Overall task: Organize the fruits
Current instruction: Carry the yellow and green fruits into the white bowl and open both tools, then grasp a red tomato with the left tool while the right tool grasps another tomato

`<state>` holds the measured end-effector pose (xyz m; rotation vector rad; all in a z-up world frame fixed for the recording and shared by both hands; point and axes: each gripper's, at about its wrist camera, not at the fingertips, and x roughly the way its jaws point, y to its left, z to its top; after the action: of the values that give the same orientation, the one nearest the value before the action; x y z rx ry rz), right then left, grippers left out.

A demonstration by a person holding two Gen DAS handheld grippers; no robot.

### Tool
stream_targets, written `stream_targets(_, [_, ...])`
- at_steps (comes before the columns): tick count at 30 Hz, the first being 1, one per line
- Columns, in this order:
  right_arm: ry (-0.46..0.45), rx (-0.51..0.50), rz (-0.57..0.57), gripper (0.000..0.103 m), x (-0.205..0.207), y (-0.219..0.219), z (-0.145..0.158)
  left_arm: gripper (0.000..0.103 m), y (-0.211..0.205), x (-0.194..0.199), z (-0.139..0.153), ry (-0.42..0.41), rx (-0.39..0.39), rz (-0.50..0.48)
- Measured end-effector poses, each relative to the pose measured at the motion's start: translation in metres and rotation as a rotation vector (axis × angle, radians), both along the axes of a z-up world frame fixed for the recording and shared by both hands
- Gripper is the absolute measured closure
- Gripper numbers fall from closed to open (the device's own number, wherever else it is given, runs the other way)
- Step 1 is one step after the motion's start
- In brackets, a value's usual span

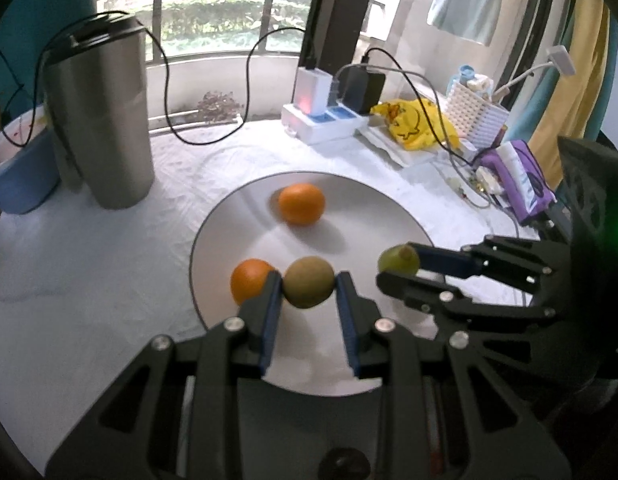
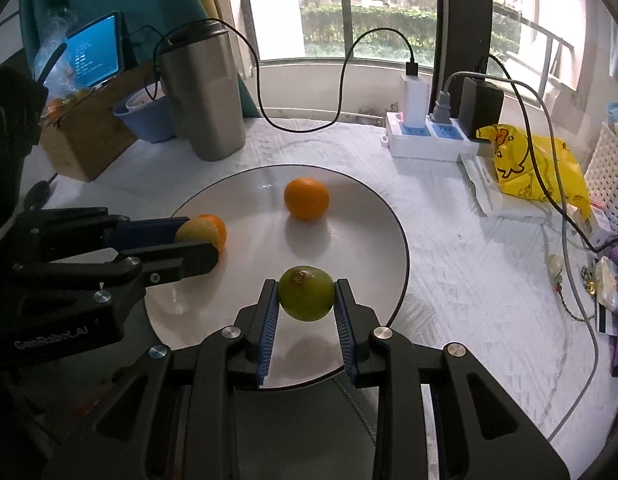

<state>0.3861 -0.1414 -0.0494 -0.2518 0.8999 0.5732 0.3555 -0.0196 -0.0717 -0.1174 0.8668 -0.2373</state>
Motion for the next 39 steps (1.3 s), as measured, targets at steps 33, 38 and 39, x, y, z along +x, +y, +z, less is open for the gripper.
stream_targets(33, [-0.078, 0.005, -0.044, 0.072, -0.064, -0.017, 0.041, 0.072, 0.006, -0.072, 0.028, -0.043, -0.012, 0.044])
stream_targets(38, [-0.091, 0.009, -0.048, 0.072, -0.08, -0.018, 0.046, 0.072, 0.008, -0.088, 0.029, -0.046, -0.014, 0.047])
stream_targets(39, [-0.093, 0.01, -0.047, 0.072, -0.084, -0.018, 0.047, 0.072, 0.008, -0.092, 0.029, -0.048, -0.014, 0.048])
